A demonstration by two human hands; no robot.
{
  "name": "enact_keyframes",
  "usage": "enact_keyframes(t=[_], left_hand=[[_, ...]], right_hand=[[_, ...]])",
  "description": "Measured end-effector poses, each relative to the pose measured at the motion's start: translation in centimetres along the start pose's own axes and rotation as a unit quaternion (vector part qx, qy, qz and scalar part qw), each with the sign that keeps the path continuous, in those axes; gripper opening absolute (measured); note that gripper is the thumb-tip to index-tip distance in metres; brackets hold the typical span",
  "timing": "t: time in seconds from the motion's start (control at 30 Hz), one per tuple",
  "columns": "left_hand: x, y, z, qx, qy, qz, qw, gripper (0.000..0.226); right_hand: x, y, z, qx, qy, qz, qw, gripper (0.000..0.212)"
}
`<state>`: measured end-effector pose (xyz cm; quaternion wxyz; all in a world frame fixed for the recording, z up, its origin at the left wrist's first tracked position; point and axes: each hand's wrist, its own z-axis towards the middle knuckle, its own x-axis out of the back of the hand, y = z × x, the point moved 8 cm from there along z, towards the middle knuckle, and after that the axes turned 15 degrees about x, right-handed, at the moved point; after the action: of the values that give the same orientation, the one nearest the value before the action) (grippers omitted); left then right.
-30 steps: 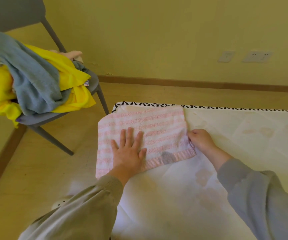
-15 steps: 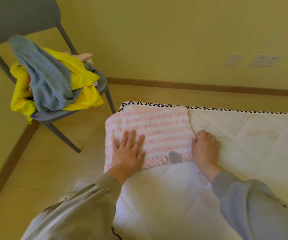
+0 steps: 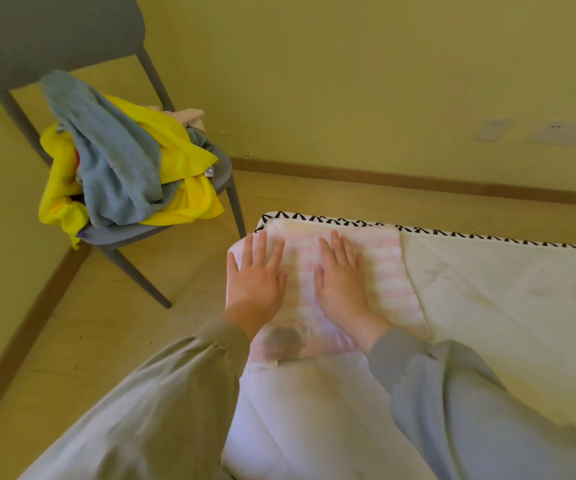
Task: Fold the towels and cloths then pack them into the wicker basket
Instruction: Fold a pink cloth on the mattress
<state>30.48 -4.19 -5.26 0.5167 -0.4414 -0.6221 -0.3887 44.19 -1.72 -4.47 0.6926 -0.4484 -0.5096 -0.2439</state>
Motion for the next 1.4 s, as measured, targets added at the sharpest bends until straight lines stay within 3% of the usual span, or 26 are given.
enact_keyframes(t=[0.17,0.27,0.7,0.93,1.13,1.4], left_hand=[[-1.7,0.5,1.4,-0.031,-0.061,0.005,0.998,0.056],[-3.1,-0.4,1.2,-0.023,-0.067,-0.011,0.997,0.059],[-3.1,-0.7,0.9,0.000,-0.043,-0.028,0.999,0.059],[-3.5,-0.7,0.8,0.004,-0.058,-0.002,0.998,0.059],[-3.6,-0.6,0.8,0.000,-0.064,0.018,0.998,0.060],[-3.4,-0.6,1.1,-0.002,-0.099,0.059,0.993,0.060]], right_hand=[[-2.0,1.8,1.9,0.053,-0.094,-0.077,0.991,0.057],[-2.4,3.7,1.0,0.059,-0.104,-0.115,0.986,0.062],[-0.2,10.0,1.3,-0.087,-0.088,-0.122,0.985,0.057],[3.0,15.6,1.0,-0.270,0.047,0.027,0.961,0.061],[3.3,16.3,1.3,-0.290,0.102,0.070,0.949,0.046],[4.6,14.1,1.8,-0.270,0.175,0.184,0.929,0.010]])
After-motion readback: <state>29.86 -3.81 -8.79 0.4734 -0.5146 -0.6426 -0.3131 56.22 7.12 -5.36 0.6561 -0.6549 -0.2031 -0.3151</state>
